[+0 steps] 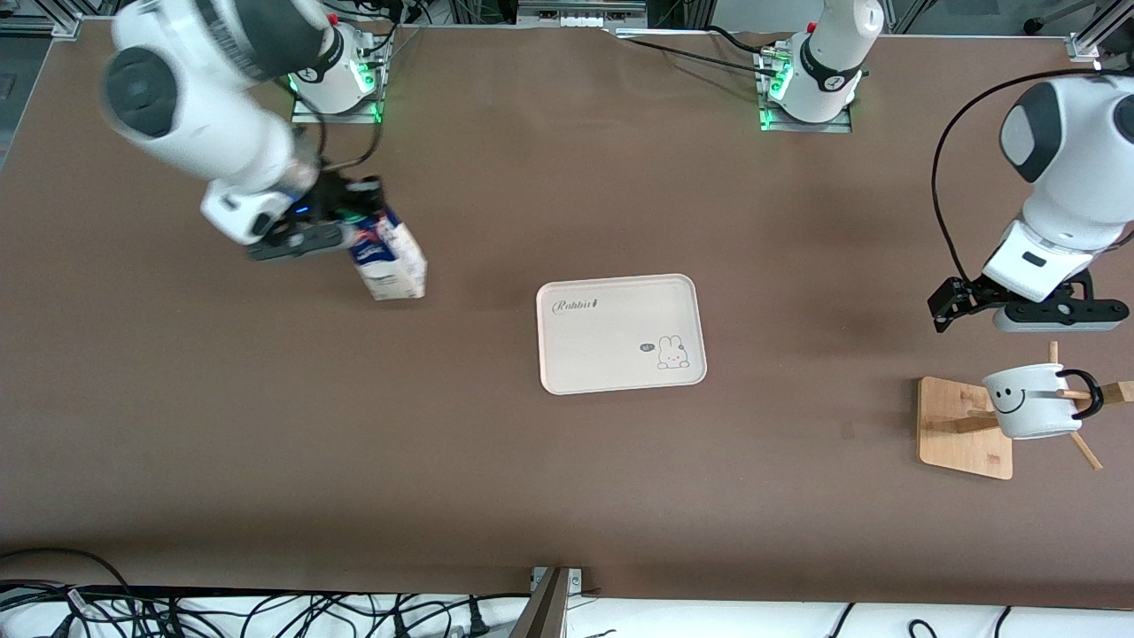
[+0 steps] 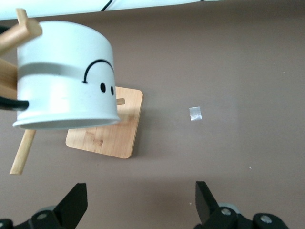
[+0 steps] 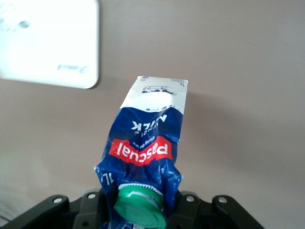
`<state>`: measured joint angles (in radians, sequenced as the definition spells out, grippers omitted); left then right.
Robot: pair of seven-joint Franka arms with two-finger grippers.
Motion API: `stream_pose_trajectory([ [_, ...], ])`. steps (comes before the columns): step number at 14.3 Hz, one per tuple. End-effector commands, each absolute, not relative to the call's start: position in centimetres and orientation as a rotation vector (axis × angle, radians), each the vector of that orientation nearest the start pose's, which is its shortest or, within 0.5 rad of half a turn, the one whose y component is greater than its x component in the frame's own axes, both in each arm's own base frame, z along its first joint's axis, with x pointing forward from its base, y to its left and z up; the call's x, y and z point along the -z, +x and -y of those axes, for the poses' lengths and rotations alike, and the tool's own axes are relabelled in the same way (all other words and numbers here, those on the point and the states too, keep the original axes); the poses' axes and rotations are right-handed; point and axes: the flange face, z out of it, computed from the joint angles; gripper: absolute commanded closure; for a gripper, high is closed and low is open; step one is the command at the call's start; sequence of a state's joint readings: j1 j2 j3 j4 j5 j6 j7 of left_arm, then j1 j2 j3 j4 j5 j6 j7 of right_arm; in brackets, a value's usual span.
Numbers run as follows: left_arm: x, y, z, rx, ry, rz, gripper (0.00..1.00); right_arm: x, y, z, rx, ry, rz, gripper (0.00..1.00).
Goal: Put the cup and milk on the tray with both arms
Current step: 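Lift the carton with the right gripper and carry it toward the tray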
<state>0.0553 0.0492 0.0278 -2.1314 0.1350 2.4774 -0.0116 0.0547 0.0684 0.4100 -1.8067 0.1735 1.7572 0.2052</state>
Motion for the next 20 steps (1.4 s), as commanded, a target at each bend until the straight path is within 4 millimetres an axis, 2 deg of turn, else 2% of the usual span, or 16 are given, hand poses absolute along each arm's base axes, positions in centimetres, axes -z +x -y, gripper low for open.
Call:
stream_pose_trajectory([
  [1, -42.3, 56.3, -5.2, 0.593, -2.971, -0.032, 0.00, -51.4, 50.5, -32.5, -0.223, -2.947, 0.378, 0.61],
  [4, -42.9, 56.7, -5.0, 0.728, -2.923, -0.072, 0.00, -50.0, 52.6, -35.5, -0.332, -2.945, 0.265, 0.62],
  [7, -43.1, 57.2, -5.3, 0.842, -2.891, -0.077, 0.00, -47.8, 54.4, -37.1, -0.406, -2.939, 0.237, 0.62],
  [9, -42.9, 57.3, -5.9, 0.858, -2.883, -0.069, 0.00, -46.7, 54.0, -39.0, -0.390, -2.959, 0.292, 0.62],
  [11, -42.3, 57.3, -6.4, 0.841, -2.887, -0.056, 0.00, -46.7, 53.0, -42.1, -0.362, -2.968, 0.367, 0.62],
  [14, -40.9, 56.6, -7.3, 0.800, -2.898, -0.031, 0.00, -45.9, 51.5, -46.7, -0.306, -2.986, 0.346, 0.62],
  [15, -40.6, 56.7, -7.3, 0.798, -2.899, -0.032, 0.00, -45.4, 51.5, -47.6, -0.280, -2.978, 0.329, 0.62],
  [20, -38.7, 57.9, -7.0, 0.933, -2.864, -0.051, 0.00, -42.5, 53.8, -48.5, -0.162, -2.947, 0.291, 0.62],
])
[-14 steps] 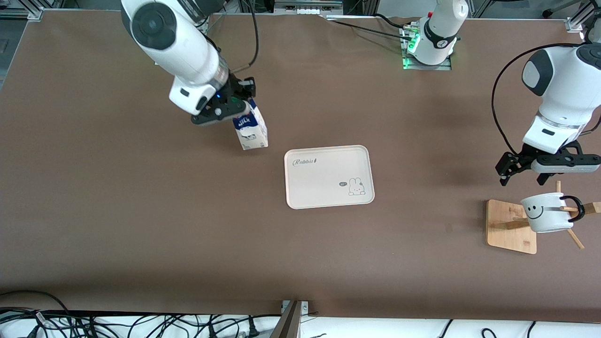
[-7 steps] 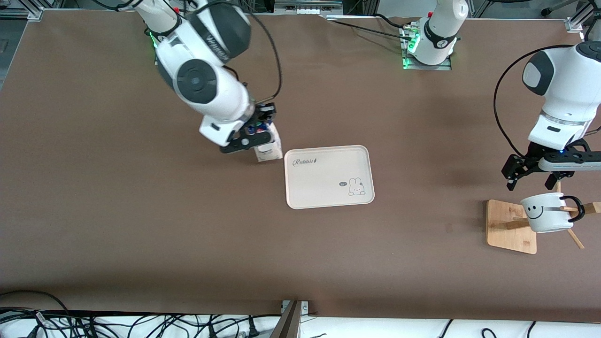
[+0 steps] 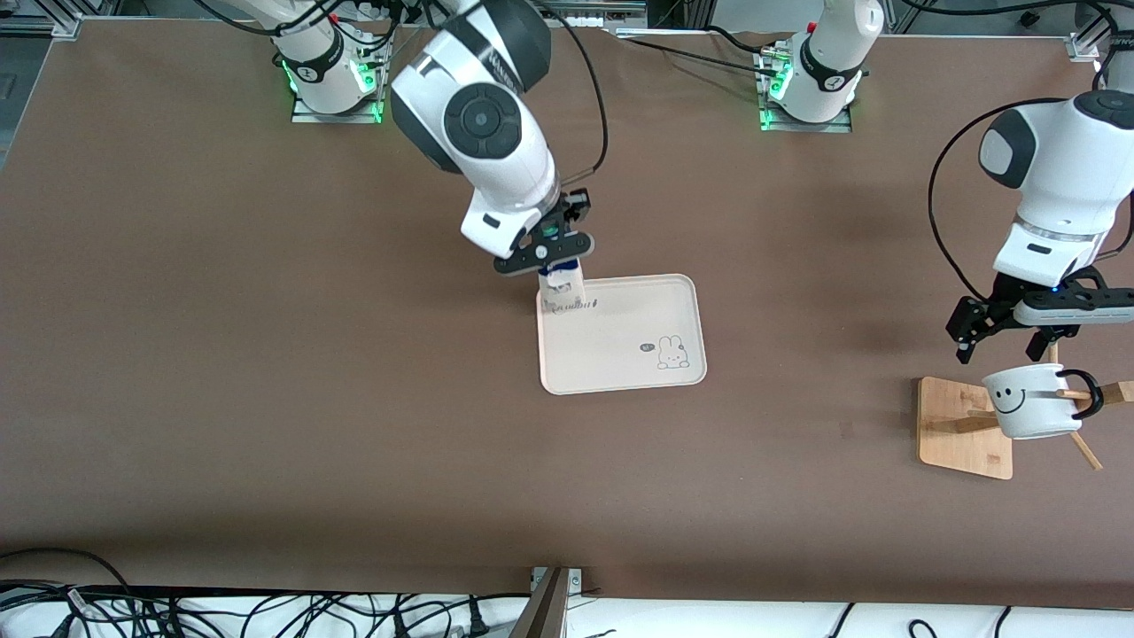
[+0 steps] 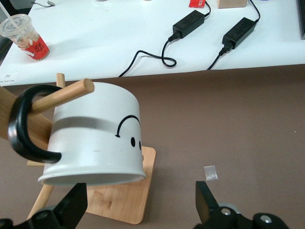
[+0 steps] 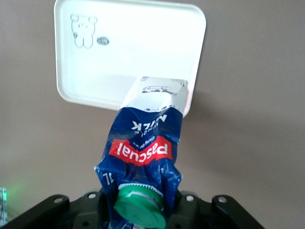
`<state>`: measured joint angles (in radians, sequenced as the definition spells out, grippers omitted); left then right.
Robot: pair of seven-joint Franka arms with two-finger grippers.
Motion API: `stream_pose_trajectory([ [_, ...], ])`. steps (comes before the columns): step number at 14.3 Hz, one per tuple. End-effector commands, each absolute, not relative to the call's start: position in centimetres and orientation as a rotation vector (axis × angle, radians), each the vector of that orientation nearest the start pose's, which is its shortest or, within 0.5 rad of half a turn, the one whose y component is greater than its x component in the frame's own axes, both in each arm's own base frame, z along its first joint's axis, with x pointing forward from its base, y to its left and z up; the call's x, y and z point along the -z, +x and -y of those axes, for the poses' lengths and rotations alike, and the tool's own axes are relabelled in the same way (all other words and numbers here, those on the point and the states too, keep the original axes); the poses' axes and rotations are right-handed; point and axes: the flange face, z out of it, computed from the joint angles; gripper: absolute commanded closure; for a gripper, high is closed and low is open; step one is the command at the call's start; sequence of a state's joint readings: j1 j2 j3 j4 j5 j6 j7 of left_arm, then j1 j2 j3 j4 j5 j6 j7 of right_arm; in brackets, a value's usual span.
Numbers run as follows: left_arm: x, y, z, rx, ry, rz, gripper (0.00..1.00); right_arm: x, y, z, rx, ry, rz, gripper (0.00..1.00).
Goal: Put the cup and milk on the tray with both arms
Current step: 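Lower the carton onto the tray while the left gripper grasps the mug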
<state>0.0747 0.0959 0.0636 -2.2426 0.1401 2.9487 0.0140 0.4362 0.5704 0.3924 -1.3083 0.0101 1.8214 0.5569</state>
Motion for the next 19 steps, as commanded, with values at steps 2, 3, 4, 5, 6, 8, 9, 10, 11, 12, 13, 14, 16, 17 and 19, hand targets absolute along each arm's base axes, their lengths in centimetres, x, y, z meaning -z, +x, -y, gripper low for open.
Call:
stream_pose_trajectory([
  [2, -38.4, 58.5, -7.0, 0.970, -2.853, -0.052, 0.00, -42.1, 55.4, -48.9, -0.128, -2.916, 0.266, 0.62],
  [3, -38.7, 58.8, -7.0, 1.007, -2.839, -0.056, 0.00, -41.7, 55.9, -49.5, -0.125, -2.907, 0.265, 0.62],
  [4, -38.8, 58.9, -7.0, 1.022, -2.832, -0.061, 0.00, -41.1, 56.3, -49.7, -0.119, -2.907, 0.265, 0.62],
  [5, -38.7, 59.0, -7.0, 1.021, -2.831, -0.064, 0.00, -40.2, 56.6, -49.8, -0.123, -2.915, 0.263, 0.62],
  [6, -38.6, 59.1, -7.0, 1.019, -2.831, -0.068, 0.00, -39.4, 56.7, -49.8, -0.130, -2.924, 0.261, 0.62],
  [8, -38.6, 59.6, -7.0, 1.040, -2.815, -0.094, 0.00, -37.5, 56.7, -49.6, -0.180, -2.946, 0.257, 0.63],
  [9, -38.3, 59.7, -7.0, 1.045, -2.813, -0.098, 0.00, -36.8, 56.6, -49.4, -0.208, -2.958, 0.261, 0.63],
  [10, -38.2, 59.7, -7.0, 1.047, -2.813, -0.098, 0.00, -35.9, 56.3, -49.4, -0.255, -2.974, 0.265, 0.63],
  [11, -37.9, 59.7, -7.1, 1.042, -2.814, -0.097, 0.00, -35.5, 56.1, -49.1, -0.295, -2.989, 0.272, 0.63],
  [12, -37.9, 59.8, -7.4, 1.041, -2.812, -0.091, 0.01, -35.5, 55.8, -48.9, -0.327, -3.000, 0.279, 0.63],
  [13, -37.9, 59.7, -7.5, 1.040, -2.811, -0.093, 0.07, -35.6, 55.6, -48.8, -0.357, -3.009, 0.288, 0.63],
  [14, -37.9, 59.7, -7.5, 1.039, -2.810, -0.093, 0.13, -35.8, 55.6, -48.7, -0.372, -3.012, 0.292, 0.63],
  [16, -37.9, 59.7, -7.7, 1.036, -2.809, -0.091, 0.20, -36.5, 55.7, -48.7, -0.367, -3.008, 0.299, 0.63],
  [17, -37.9, 59.6, -8.0, 1.034, -2.807, -0.087, 0.23, -36.5, 55.7, -48.8, -0.357, -3.005, 0.300, 0.63],
  [19, -37.9, 59.5, -8.5, 1.031, -2.799, -0.089, 0.34, -36.4, 56.0, -49.0, -0.325, -2.992, 0.295, 0.63],
])
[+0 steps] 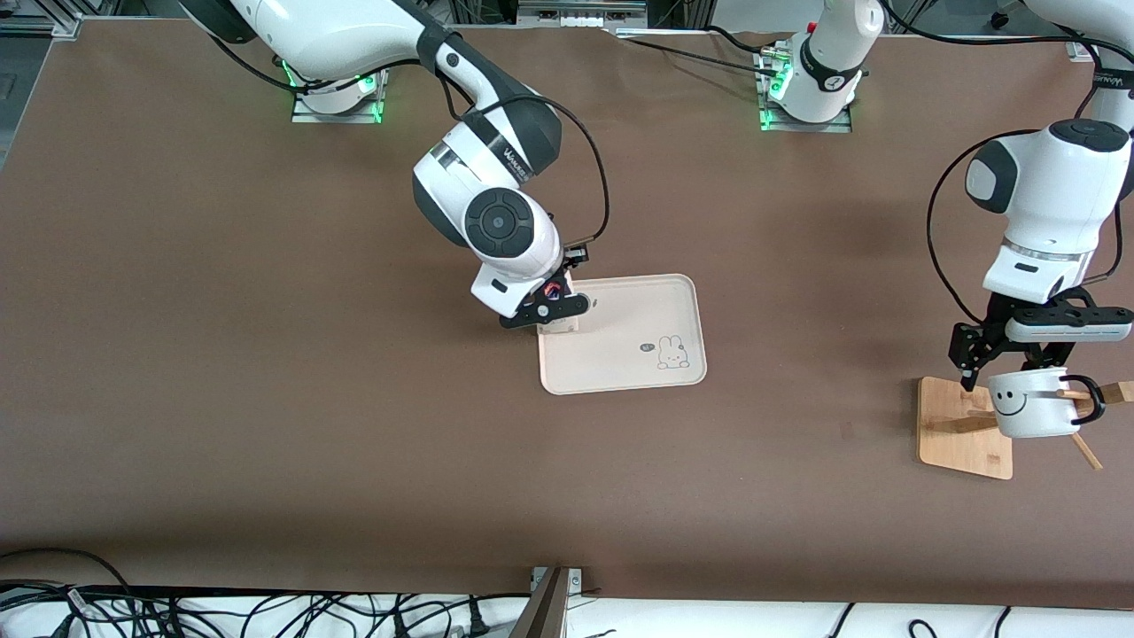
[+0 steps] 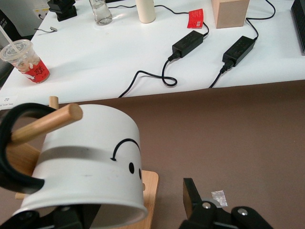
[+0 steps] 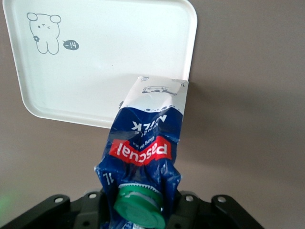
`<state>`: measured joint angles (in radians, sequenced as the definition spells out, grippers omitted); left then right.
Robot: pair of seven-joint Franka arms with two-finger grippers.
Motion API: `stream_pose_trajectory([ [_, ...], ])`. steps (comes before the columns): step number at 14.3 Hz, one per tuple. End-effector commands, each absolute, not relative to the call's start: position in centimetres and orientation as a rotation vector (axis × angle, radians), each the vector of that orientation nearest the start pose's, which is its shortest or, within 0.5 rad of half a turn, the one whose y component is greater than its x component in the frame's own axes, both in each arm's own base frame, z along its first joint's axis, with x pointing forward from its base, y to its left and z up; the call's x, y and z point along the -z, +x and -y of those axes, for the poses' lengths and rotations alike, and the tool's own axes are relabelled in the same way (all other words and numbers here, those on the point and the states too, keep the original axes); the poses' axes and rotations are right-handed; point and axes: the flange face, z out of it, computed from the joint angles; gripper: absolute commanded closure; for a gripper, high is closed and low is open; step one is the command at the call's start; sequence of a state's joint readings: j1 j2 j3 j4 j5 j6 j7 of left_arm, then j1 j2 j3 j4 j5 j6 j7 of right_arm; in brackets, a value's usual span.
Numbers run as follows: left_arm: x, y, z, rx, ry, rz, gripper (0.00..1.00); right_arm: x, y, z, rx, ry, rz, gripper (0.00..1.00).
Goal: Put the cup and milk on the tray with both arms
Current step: 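Lower the carton onto the tray while the left gripper grasps the mug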
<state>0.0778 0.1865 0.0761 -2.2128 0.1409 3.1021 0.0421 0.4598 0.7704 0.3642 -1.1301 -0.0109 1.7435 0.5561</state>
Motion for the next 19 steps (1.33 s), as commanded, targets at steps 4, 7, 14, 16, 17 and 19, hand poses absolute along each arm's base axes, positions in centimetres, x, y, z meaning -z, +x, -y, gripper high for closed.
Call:
stream_pose_trajectory([
  [4, -37.9, 59.5, -8.9, 1.029, -2.796, -0.081, 0.60, -37.3, 56.7, -49.6, -0.237, -2.950, 0.283, 0.65],
  [7, -37.9, 59.5, -8.9, 1.029, -2.796, -0.081, 0.73, -37.5, 56.9, -50.4, -0.207, -2.935, 0.293, 0.65],
  [14, -37.9, 59.4, -8.9, 1.027, -2.798, -0.081, 1.00, -34.5, 55.7, -52.3, -0.238, -2.940, 0.325, 0.65],
  [16, -38.2, 59.5, -8.9, 1.034, -2.795, -0.078, 1.00, -34.5, 56.3, -51.7, -0.232, -2.935, 0.308, 0.65],
  [17, -38.4, 59.5, -8.9, 1.038, -2.794, -0.076, 1.00, -34.5, 56.6, -51.5, -0.231, -2.935, 0.303, 0.65],
  [19, -38.7, 59.5, -8.5, 1.049, -2.793, -0.080, 1.00, -34.4, 57.1, -50.8, -0.236, -2.939, 0.289, 0.65],
])
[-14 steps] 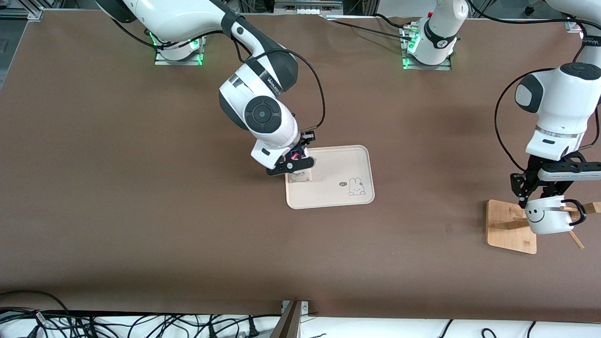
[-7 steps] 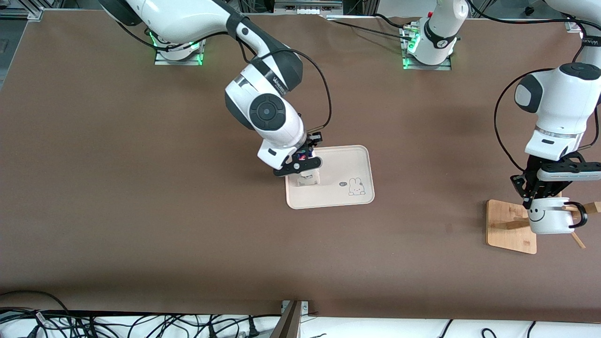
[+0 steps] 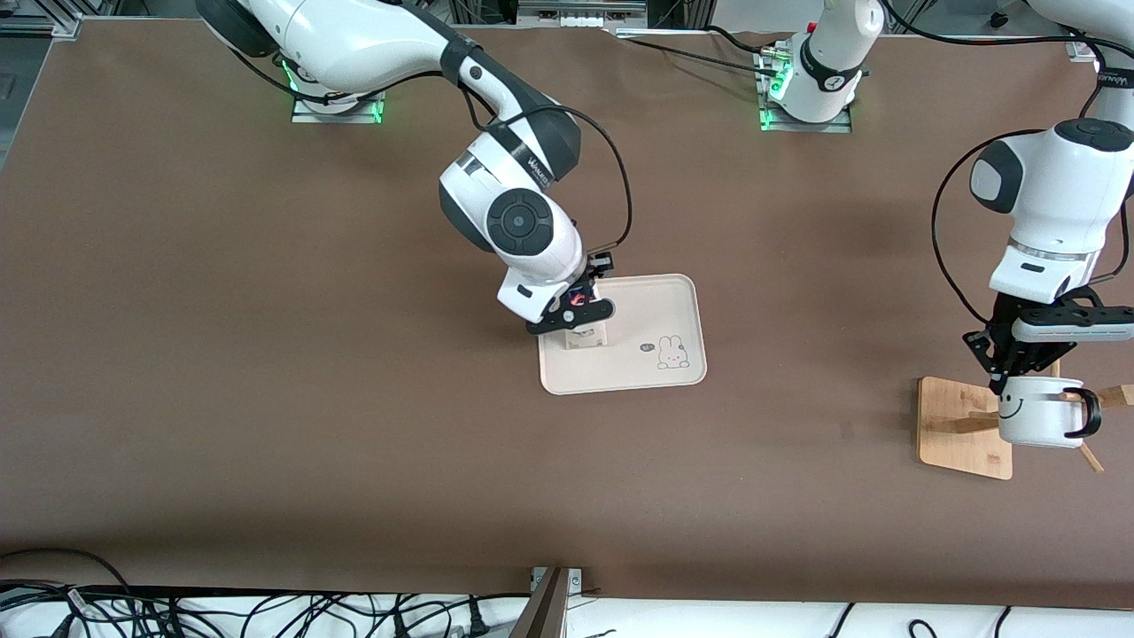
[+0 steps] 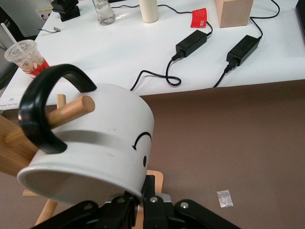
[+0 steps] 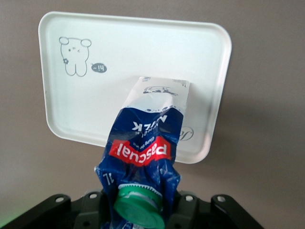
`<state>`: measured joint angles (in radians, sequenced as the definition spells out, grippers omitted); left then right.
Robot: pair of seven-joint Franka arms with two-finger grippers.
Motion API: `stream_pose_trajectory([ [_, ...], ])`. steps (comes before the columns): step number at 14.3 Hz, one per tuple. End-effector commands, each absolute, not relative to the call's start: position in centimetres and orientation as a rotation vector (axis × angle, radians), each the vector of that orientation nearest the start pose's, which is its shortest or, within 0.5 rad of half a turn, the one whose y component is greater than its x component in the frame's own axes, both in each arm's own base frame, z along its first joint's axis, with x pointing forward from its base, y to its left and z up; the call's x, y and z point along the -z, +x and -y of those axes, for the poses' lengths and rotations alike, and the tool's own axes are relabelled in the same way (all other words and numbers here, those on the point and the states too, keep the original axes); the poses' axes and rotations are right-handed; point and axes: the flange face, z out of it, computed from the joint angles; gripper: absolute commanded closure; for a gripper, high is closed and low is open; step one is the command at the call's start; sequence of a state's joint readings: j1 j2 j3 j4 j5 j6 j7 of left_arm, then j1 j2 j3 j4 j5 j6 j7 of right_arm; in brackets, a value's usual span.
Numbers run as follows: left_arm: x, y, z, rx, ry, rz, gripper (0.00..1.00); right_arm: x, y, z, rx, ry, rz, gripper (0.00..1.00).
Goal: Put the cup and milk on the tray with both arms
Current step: 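Lower the carton onto the tray while the left gripper grasps the mug, then release the carton and lift the mug off the mug tree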
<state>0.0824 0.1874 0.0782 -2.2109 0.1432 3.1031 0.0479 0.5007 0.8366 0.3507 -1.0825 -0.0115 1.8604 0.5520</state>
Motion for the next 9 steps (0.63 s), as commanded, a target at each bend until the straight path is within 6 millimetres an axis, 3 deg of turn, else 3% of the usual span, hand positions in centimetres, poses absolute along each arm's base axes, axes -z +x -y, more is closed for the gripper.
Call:
stream_pose_trajectory([
  [1, -38.8, 59.5, -8.0, 1.051, -2.795, -0.088, 1.00, -34.4, 57.1, -50.7, -0.239, -2.940, 0.287, 0.65],
  [5, -39.5, 59.6, -6.1, 1.072, -2.800, -0.125, 1.00, -33.6, 56.8, -50.8, -0.252, -2.947, 0.289, 0.63],
  [9, -39.5, 59.8, -4.4, 1.081, -2.811, -0.158, 1.00, -31.5, 56.8, -49.8, -0.286, -2.984, 0.260, 0.55],
])
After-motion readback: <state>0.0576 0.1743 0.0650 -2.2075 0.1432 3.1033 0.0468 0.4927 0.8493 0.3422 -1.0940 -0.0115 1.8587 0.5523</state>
